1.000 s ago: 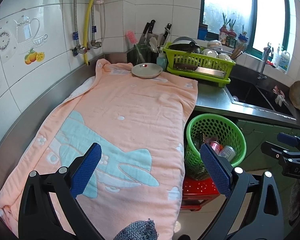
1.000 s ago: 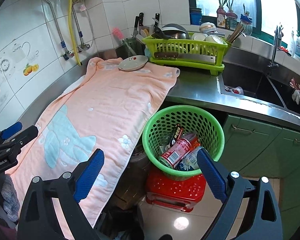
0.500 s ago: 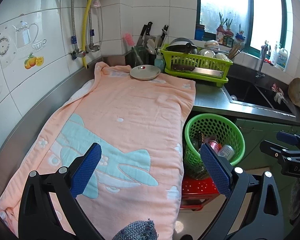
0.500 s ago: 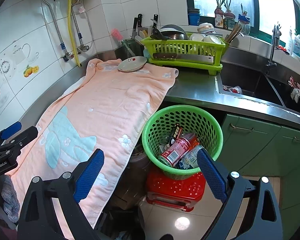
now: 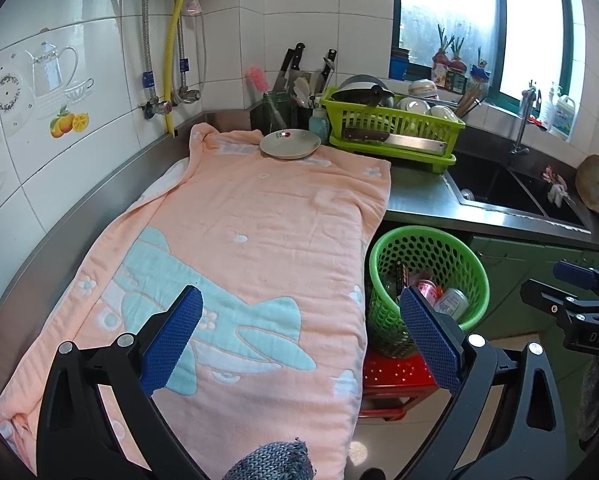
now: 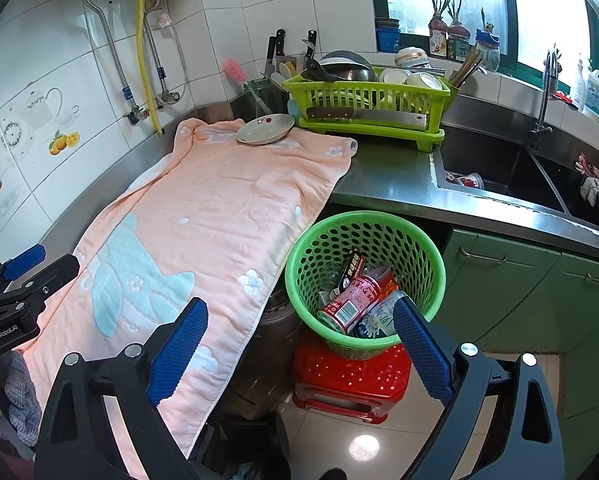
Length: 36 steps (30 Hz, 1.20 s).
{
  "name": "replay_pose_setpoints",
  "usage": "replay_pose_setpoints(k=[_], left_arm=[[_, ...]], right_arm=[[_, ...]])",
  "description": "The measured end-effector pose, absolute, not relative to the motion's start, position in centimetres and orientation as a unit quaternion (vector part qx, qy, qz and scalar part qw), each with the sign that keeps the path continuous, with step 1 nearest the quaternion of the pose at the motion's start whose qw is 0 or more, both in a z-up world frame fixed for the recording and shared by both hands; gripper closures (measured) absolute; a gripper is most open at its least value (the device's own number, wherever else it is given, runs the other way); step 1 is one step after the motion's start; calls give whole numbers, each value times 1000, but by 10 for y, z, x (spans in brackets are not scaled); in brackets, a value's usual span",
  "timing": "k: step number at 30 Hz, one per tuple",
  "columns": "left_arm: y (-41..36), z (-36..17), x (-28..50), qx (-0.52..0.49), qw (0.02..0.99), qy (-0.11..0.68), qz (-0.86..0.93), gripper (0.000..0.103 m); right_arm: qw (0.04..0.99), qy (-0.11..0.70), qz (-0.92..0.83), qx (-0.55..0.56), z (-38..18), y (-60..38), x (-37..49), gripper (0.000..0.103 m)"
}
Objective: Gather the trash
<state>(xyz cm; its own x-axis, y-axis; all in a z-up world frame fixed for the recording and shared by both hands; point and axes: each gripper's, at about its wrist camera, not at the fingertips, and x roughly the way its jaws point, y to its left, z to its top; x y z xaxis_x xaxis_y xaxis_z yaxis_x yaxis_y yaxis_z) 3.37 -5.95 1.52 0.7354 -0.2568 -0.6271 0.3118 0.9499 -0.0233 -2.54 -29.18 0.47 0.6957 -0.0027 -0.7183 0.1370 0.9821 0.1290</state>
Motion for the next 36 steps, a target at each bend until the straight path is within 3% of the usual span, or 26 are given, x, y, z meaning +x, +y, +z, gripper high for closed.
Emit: replay_pose_setpoints(k=[36], left_arm=[[-61,8,37,40,929,339,-145,6]], right_arm=[[916,389,-40,92,2,-290,-21,12]])
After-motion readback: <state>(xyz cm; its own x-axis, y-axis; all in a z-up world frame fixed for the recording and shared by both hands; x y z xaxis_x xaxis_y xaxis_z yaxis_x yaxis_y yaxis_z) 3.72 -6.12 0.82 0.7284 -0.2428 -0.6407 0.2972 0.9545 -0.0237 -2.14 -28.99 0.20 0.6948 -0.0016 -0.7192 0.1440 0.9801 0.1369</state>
